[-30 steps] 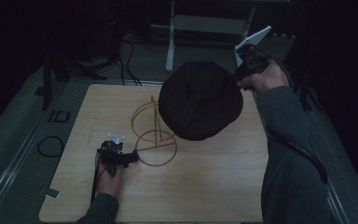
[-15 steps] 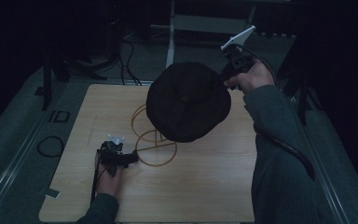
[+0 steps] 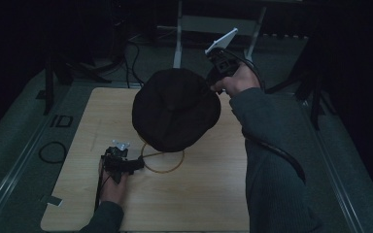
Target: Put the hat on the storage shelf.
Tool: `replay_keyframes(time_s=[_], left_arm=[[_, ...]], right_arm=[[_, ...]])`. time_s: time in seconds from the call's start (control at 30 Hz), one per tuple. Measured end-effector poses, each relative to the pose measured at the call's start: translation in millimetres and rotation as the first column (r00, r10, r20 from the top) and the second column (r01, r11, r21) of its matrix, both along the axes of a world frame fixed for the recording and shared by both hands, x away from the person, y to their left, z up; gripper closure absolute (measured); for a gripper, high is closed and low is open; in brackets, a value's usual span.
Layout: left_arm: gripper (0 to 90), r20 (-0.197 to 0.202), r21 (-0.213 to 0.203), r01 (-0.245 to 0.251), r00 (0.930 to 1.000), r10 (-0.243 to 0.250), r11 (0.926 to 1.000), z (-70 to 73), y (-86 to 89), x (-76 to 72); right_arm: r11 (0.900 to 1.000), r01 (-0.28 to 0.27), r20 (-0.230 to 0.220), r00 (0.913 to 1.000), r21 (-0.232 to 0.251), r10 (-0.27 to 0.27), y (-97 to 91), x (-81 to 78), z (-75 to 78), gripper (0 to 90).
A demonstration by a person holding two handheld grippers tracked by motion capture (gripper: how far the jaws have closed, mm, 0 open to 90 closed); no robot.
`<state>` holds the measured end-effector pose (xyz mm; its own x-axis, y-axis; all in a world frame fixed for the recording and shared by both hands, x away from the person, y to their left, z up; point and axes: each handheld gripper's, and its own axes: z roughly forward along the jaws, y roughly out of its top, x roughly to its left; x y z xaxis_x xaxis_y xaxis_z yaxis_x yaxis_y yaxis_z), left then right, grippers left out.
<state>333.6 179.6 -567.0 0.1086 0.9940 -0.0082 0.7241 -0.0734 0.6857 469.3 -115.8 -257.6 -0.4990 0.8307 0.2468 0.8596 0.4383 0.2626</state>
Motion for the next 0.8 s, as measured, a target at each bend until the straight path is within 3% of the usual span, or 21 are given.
replay_keyframes(time_s=[0.27, 0.8], left_arm=[[1.2, 0.0, -0.003, 0.0, 1.0, 0.0, 1.0, 0.0, -0.1, -0.3], [1.2, 0.0, -0.004, 0.0, 1.0, 0.0, 1.0, 0.0, -0.1, -0.4]], right_arm=[[0.9994, -0.03, -0.01, 0.9995, -0.014, 0.03, 19.6, 1.2, -10.6, 76.5], [0.999, -0.041, -0.022, 0.9989, -0.019, 0.041, 31.9, 4.5, -30.1, 75.7]])
